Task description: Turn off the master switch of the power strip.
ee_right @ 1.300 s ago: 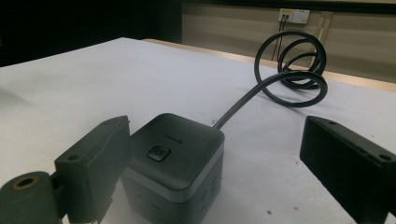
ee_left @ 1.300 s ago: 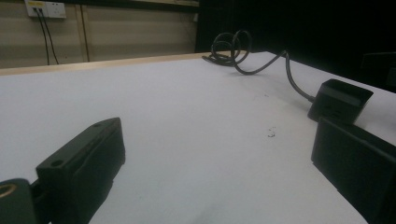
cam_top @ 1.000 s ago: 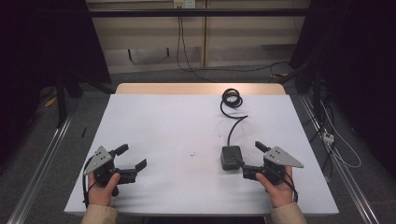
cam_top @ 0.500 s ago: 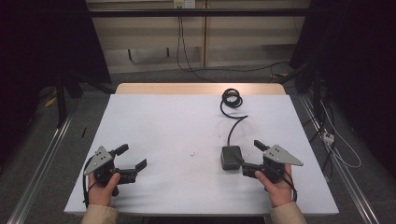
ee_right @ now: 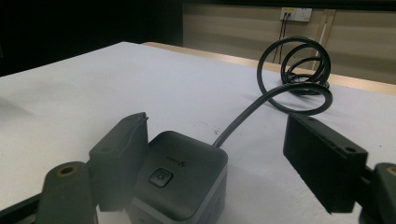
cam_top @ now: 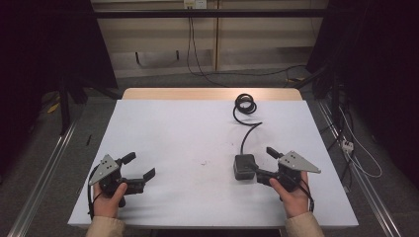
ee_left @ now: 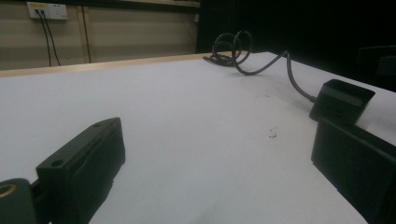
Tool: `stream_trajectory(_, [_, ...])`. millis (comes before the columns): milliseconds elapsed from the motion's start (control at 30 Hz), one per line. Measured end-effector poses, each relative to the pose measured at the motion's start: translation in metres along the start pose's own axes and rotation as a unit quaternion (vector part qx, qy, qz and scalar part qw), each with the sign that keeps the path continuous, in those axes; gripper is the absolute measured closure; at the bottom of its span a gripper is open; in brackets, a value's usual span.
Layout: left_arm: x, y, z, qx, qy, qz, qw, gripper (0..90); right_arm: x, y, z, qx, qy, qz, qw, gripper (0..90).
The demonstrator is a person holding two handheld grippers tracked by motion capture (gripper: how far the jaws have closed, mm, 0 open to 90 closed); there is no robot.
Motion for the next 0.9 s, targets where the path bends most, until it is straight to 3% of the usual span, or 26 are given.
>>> stream_trajectory(367, [-0.001, 0.001, 0.000, 0.000, -0.001, 0.005, 1.0000, 3.1, 0.003, 0.001, 0.003, 0.006, -0.002, -0.001, 1.0000, 29.9])
stream_trajectory(467, [-0.001, 0.002, 0.000, 0.001, -0.002, 0.005, 1.0000, 3.3, 0.005, 0.003, 0.005, 0.012, 0.000, 0.000, 0.9999, 37.2])
stream_trajectory(667, [-0.001, 0.001, 0.000, 0.001, -0.002, 0.004, 1.0000, 3.2, 0.006, 0.004, 0.009, 0.029, -0.004, 0.005, 0.9996, 42.9])
stream_trajectory(767, [-0.001, 0.001, 0.000, 0.001, -0.001, 0.004, 1.0000, 3.2, 0.006, 0.005, 0.013, 0.038, -0.011, 0.013, 0.9991, 54.3])
stream_trajectory(900, [-0.001, 0.001, 0.000, 0.001, -0.002, 0.004, 1.0000, 3.2, 0.005, 0.005, 0.013, 0.042, -0.010, 0.017, 0.9989, 60.1])
Point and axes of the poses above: each handheld gripper's, and its own axes: y roughly forward along the jaws, x roughly out of its top, z roughly to its left, the point moved 8 cm from there along y, roughly forward along the jaws, and after that the axes turned 14 degrees about z, right-handed, at the moved point
